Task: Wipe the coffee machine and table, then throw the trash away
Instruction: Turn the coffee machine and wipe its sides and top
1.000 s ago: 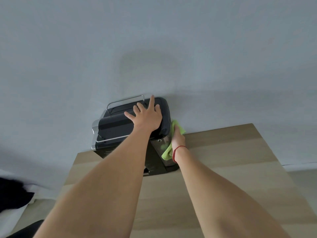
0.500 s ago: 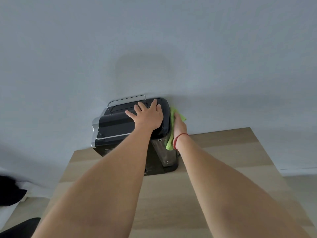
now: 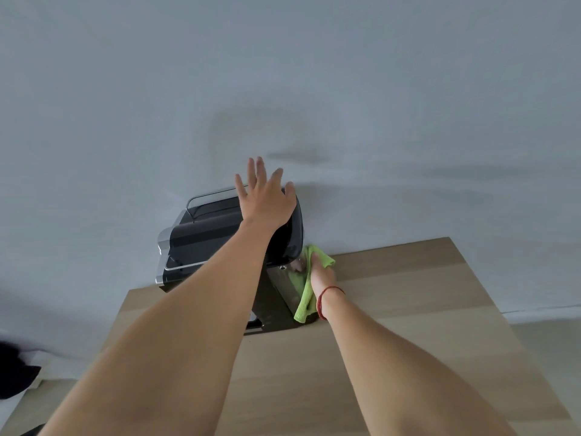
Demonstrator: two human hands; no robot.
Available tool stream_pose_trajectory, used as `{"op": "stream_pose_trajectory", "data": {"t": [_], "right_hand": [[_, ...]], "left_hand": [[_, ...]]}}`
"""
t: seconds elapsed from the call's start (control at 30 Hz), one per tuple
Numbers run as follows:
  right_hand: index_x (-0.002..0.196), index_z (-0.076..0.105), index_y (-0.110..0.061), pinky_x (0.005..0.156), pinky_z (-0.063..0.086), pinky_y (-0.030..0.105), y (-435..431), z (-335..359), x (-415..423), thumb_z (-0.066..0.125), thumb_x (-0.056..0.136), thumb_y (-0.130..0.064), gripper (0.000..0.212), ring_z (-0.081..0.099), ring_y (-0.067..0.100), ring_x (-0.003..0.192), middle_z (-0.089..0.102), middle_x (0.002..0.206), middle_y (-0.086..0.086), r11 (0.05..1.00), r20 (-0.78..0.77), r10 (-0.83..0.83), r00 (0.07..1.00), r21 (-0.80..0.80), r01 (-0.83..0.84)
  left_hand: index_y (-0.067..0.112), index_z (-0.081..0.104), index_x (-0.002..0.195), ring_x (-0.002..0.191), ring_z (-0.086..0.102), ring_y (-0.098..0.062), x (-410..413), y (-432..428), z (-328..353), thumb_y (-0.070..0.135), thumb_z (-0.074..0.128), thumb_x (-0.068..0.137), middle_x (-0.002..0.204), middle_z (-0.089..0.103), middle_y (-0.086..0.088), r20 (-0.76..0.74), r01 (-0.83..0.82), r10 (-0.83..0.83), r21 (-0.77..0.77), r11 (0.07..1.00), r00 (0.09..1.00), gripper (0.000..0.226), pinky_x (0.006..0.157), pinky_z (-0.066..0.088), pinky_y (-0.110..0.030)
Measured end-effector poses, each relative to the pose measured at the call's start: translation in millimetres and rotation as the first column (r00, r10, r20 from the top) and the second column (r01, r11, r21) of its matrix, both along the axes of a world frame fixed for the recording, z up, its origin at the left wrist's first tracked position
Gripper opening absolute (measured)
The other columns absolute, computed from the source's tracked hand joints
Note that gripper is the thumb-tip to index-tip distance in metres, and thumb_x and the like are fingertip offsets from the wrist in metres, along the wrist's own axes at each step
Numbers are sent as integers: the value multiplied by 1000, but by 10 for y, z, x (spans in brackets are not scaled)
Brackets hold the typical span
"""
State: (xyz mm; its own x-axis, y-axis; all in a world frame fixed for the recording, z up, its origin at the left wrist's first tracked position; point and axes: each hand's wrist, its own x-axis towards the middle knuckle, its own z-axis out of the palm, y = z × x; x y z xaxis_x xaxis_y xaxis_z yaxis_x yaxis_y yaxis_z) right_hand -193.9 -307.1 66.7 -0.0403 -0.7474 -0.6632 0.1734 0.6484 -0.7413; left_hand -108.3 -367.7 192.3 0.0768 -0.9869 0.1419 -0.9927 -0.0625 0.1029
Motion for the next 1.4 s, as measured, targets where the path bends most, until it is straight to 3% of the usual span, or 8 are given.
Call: {"op": "stream_pose_trajectory", "data": {"t": [0.13, 0.27, 0.5, 0.7, 0.8, 0.97, 1.13, 1.4], "right_hand": [[124, 55, -6, 99, 47, 47, -297, 196, 32, 44, 84, -59, 67, 61, 35, 108, 63, 117, 14, 993, 105, -21, 994, -111, 33], [130, 52, -14, 97, 49, 46, -624, 398, 32, 50, 78, -58, 68, 60, 32, 106, 62, 120, 12, 985, 226, -23, 974, -160, 61], [128, 52, -9, 99, 43, 37, -612, 39, 103, 41, 89, -53, 60, 57, 29, 110, 59, 122, 9, 991, 64, -19, 998, -133, 28], [99, 57, -2, 63, 56, 18, -159, -314, 97, 40, 92, -44, 46, 61, 23, 75, 63, 91, 10, 997, 84, -67, 994, 45, 64], [122, 56, -5, 90, 51, 29, -25, -342, 100, 37, 92, -50, 57, 63, 28, 101, 63, 110, 10, 999, -26, -22, 999, 24, 22], [134, 46, -4, 96, 37, 33, -113, 56, -2, 28, 95, -56, 67, 51, 30, 121, 54, 127, 15, 986, -14, -75, 997, -149, 72], [104, 53, -17, 87, 46, 34, -260, 398, 57, 33, 89, -65, 54, 59, 26, 93, 62, 92, 4, 950, 288, -252, 924, -107, 293], [112, 59, -10, 94, 50, 45, 44, -93, 334, 38, 81, -66, 67, 64, 29, 96, 66, 105, 9, 960, 239, -280, 930, 98, 264]], "left_hand": [[21, 63, 111, 144, 22, -23, -62, -39, -160, 29, 28, 99, 161, 7, -7, -116, 23, -18, 37, 999, 993, 37, 117, 19, -44], [19, 61, 118, 120, 46, -24, -76, -21, -310, 25, 33, 96, 130, 53, -4, -166, -43, 23, -115, 992, 986, 36, 101, 32, -37], [23, 63, 115, 117, 48, -22, -59, -58, -331, 28, 39, 94, 123, 56, -1, -164, -57, 30, -160, 985, 986, 32, 100, 32, -37], [23, 62, 117, 117, 48, -23, -51, -57, -339, 28, 39, 94, 124, 56, -1, -167, -49, 23, -152, 987, 986, 33, 100, 32, -37], [22, 62, 117, 117, 49, -23, -51, -52, -329, 28, 38, 94, 124, 56, -2, -190, -58, 29, -153, 987, 981, 33, 99, 33, -37], [22, 63, 117, 116, 49, -25, -51, -38, -322, 27, 38, 94, 124, 56, -3, -208, -69, 37, -150, 986, 977, 34, 99, 33, -37], [21, 63, 117, 117, 49, -26, -51, -29, -318, 28, 39, 93, 124, 57, -4, -218, -77, 45, -140, 987, 975, 34, 99, 32, -38], [21, 64, 116, 117, 48, -25, -48, -29, -327, 28, 38, 94, 123, 57, -4, -223, -73, 40, -143, 987, 974, 35, 100, 32, -38]]}}
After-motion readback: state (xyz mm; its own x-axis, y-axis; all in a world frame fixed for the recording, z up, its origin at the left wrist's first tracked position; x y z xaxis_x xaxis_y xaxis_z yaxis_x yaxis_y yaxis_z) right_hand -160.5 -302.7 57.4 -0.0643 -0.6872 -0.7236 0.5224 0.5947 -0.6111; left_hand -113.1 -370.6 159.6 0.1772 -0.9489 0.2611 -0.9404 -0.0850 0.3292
